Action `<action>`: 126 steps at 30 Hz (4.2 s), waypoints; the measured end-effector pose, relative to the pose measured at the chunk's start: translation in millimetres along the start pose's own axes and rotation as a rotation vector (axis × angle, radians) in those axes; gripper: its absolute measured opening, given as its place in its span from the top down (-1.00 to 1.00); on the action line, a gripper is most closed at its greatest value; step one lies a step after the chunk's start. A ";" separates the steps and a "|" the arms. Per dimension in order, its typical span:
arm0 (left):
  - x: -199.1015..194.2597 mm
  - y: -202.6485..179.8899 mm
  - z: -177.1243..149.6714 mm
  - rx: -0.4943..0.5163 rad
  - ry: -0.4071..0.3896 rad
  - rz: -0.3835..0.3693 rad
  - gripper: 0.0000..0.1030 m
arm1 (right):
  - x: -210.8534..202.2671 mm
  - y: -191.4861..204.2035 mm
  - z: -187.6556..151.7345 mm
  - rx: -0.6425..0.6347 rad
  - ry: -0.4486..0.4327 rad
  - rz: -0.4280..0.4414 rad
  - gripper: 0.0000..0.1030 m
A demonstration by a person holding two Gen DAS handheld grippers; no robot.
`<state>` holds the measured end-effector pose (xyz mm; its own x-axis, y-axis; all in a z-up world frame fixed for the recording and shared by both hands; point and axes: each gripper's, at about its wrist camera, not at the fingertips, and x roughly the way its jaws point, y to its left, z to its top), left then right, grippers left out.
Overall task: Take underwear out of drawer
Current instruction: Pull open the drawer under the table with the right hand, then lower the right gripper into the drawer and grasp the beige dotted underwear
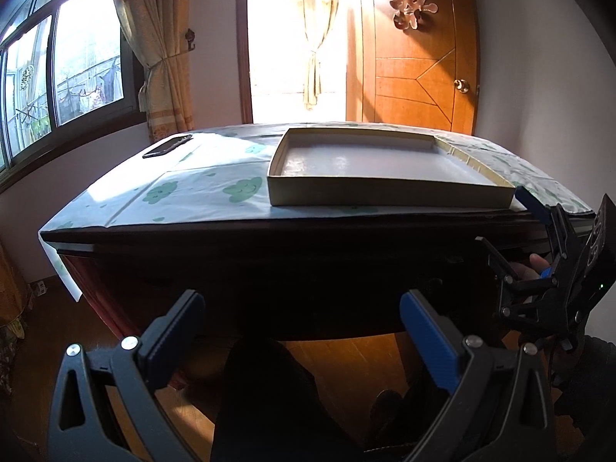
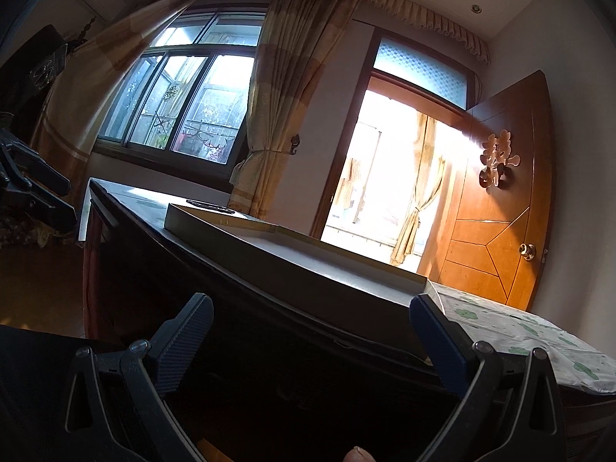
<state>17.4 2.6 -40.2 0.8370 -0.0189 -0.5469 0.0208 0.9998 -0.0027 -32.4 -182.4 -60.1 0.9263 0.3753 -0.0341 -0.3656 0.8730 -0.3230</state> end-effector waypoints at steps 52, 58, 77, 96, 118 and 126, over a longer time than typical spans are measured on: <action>5.3 3.4 -0.9 -0.040 0.033 -0.034 -1.00 | 7.6 0.7 -10.1 -0.183 0.102 -0.030 -0.99; -1.8 9.1 3.8 -0.055 0.005 -0.037 -1.00 | 2.8 -5.9 -6.8 -0.148 0.145 -0.024 -0.99; 1.6 5.4 -2.0 -0.013 0.030 -0.044 -1.00 | -11.3 6.1 -5.9 -0.158 0.262 -0.016 -0.99; 5.3 8.4 1.0 -0.024 0.032 -0.066 -1.00 | -29.2 6.9 -2.6 -0.076 0.355 0.020 -0.99; 0.6 5.4 1.9 -0.007 0.043 -0.064 -1.00 | -32.2 11.5 2.3 -0.049 0.486 0.126 -0.99; 3.1 5.6 2.4 -0.006 0.061 -0.066 -1.00 | -29.1 15.0 0.5 -0.049 0.564 0.171 -0.99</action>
<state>21.3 8.2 -39.9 0.7991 -0.0841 -0.5953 0.0715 0.9964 -0.0448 -64.9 -180.1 -63.5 0.7652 0.2744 -0.5824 -0.5218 0.7942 -0.3114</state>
